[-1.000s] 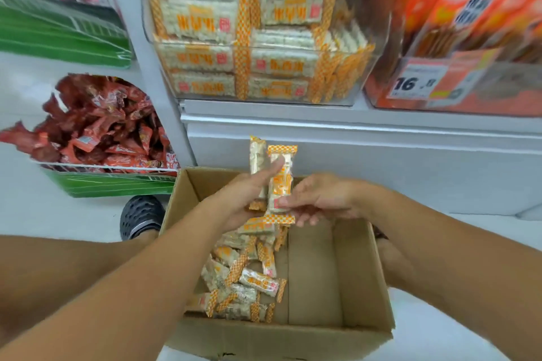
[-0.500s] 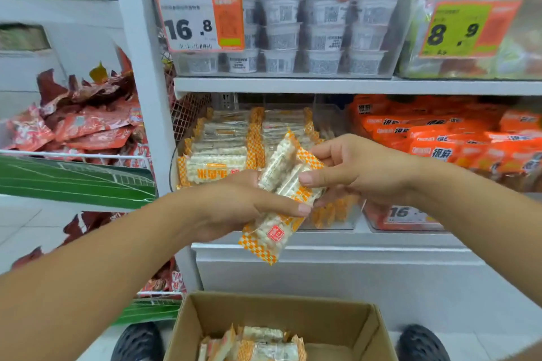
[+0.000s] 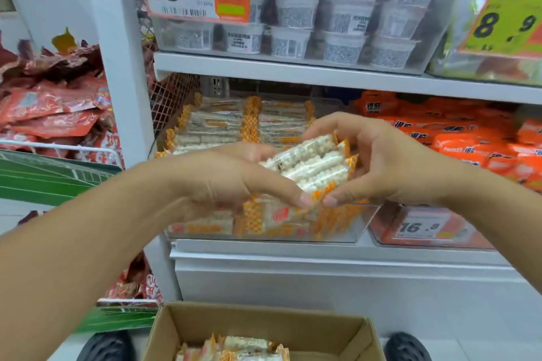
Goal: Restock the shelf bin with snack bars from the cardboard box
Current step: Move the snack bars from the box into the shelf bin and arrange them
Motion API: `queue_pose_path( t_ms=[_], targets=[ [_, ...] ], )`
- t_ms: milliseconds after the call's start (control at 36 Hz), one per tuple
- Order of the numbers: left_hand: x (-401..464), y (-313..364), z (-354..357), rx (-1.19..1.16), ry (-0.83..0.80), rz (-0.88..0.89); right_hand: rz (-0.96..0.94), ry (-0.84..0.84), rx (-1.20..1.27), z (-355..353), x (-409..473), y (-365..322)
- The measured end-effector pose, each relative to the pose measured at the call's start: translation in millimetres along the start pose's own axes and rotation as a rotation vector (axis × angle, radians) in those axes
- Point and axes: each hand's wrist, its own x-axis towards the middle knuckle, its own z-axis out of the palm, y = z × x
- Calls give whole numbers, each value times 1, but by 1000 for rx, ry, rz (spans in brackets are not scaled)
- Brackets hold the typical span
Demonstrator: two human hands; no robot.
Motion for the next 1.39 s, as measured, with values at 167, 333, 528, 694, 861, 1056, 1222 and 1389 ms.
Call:
queue_pose_path(
  t_ms=[167, 333, 528, 694, 861, 1056, 1222, 1389],
  targets=[
    [1, -2, -27, 503, 651, 319, 109, 266, -59, -3, 15, 17],
    [17, -34, -36, 990, 509, 236, 178, 319, -465, 1, 26, 35],
    [28, -55, -31, 1139, 344, 123, 279, 86, -564, 18, 40, 43],
    [29, -57, -32, 1106, 338, 136, 393, 14, -537, 30, 50, 42],
    [31, -58, -31, 1169, 317, 119, 461, -56, -612, 33, 58, 31],
    [36, -58, -34, 1221, 307, 95, 311, 32, -832, 29, 46, 31],
    [37, -61, -36, 1164, 301, 117, 227, 29, -695, 35, 46, 38],
    [36, -60, -37, 1189, 306, 115, 255, 60, -686, 37, 45, 33]
  ],
)
